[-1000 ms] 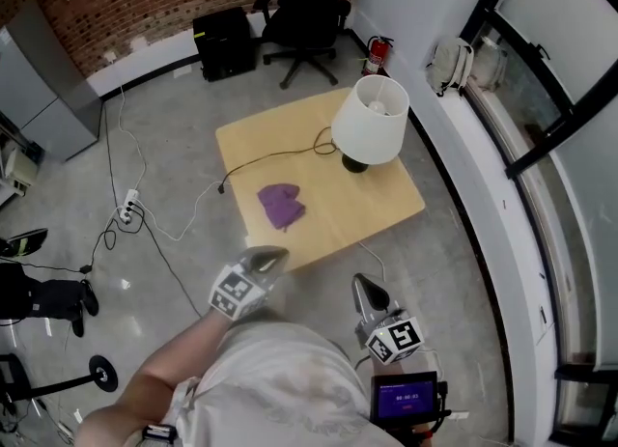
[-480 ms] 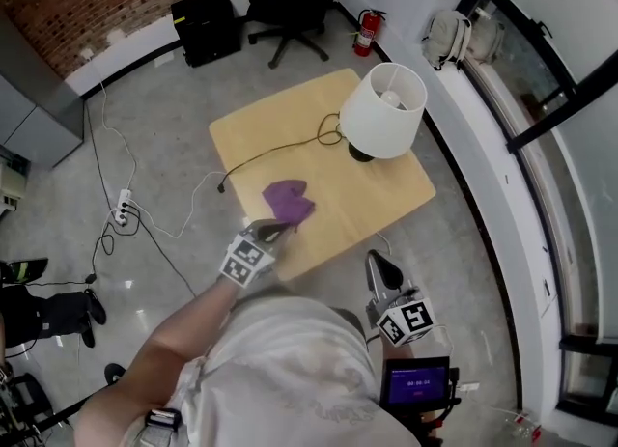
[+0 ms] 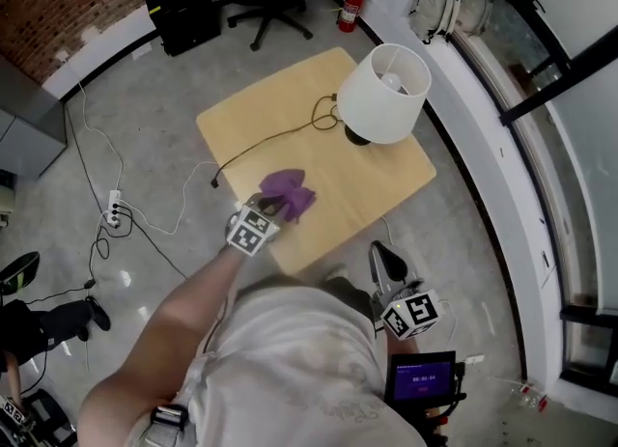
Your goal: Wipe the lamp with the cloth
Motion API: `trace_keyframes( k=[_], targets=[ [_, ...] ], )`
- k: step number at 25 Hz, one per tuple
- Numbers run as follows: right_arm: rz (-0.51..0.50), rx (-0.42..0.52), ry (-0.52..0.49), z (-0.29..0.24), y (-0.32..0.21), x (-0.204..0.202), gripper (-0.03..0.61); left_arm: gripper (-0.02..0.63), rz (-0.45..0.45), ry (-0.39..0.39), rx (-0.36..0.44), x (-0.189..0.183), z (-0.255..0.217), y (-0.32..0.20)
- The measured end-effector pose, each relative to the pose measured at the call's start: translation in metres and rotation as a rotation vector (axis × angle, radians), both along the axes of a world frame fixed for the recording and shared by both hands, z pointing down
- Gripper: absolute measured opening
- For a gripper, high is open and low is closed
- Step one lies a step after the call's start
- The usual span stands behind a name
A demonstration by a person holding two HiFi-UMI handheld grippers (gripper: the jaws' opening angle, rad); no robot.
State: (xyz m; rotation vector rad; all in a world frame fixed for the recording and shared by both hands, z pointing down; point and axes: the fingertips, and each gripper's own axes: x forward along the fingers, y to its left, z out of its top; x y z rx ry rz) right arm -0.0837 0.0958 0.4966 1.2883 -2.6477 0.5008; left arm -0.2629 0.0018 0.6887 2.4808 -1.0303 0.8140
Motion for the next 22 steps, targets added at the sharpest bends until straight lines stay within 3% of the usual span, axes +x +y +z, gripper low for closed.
trace_keyframes(
  k=[8,11,15,19,22],
  targets=[
    [0.021,-0.029,0.005,0.008,0.003,0.003,0.014,0.261,0.037,-0.119,-0.064,0.005,0.035,-0.026],
    [0.017,-0.029,0.003,0.007,0.0,0.006,0.014,0.288,0.038,-0.172,-0.109,0.004,0.055,-0.03],
    [0.028,-0.032,0.008,0.008,-0.006,0.021,0.014,0.288,0.036,-0.219,-0.153,0.001,0.072,-0.035],
    [0.04,-0.045,0.007,0.012,-0.009,0.033,0.014,0.205,0.046,-0.237,-0.186,0.001,0.082,-0.03],
    [0.027,-0.049,0.001,0.016,-0.016,0.042,0.014,0.146,-0.012,-0.236,-0.203,-0.002,0.08,-0.027]
  ],
)
